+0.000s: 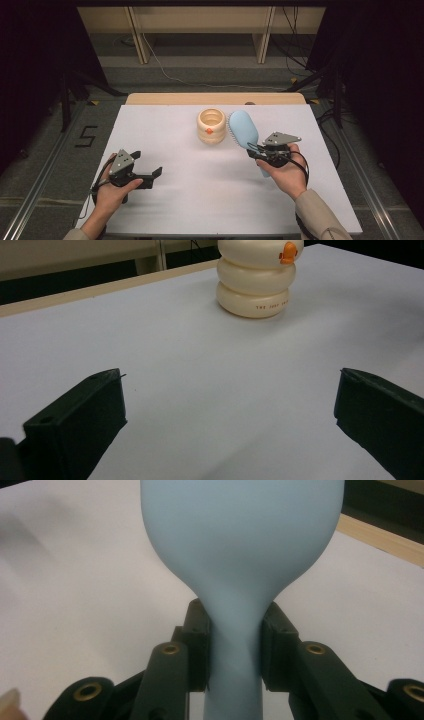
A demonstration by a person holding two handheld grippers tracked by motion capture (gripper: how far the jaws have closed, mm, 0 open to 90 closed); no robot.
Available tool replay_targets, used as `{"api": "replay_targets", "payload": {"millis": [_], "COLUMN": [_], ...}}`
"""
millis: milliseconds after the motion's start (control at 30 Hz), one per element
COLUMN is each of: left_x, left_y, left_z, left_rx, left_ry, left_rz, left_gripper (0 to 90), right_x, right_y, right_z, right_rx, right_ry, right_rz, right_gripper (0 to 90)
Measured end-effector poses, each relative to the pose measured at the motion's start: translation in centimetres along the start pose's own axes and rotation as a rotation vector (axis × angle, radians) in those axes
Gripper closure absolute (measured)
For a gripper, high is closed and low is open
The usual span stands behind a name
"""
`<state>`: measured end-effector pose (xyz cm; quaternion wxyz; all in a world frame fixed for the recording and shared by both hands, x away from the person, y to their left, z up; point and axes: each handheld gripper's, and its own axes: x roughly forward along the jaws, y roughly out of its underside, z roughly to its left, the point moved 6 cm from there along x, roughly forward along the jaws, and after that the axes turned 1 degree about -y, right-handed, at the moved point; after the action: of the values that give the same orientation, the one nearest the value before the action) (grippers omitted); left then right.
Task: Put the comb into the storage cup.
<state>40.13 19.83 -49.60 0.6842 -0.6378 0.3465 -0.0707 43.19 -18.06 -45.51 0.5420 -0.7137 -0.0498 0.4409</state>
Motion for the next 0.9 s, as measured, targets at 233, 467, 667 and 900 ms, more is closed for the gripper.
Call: {"api": "replay_targets", "payload": {"millis": [233, 467, 667, 900], "left_x": [0.0, 0.0, 0.0, 0.0], "left_y": [0.0, 0.0, 0.0, 0.0], "left_z": [0.0, 0.0, 0.0, 0.0], "left_rx": [0.0, 0.001, 0.001, 0.002], "left_ry": [0.0, 0.0, 0.001, 0.001], "left_rz": [0.0, -0.001, 0.0, 0.0], "left_gripper": [0.0, 0.0, 0.0, 0.0], "right_x": [0.1, 0.2, 0.4, 0.5], "right_y": [-0.2, -0.2, -0.2, -0.3], "right_z": [0.5, 0.7, 1.0, 1.3], "right_rx": [-0.009, -0.015, -0.021, -0.026], "right_ry": [-0.011, -0.02, -0.027, -0.034], "right_rz": [-0.001, -0.006, -0.004, -0.006], "right_gripper": [70.2, 70.2, 70.2, 70.2]}}
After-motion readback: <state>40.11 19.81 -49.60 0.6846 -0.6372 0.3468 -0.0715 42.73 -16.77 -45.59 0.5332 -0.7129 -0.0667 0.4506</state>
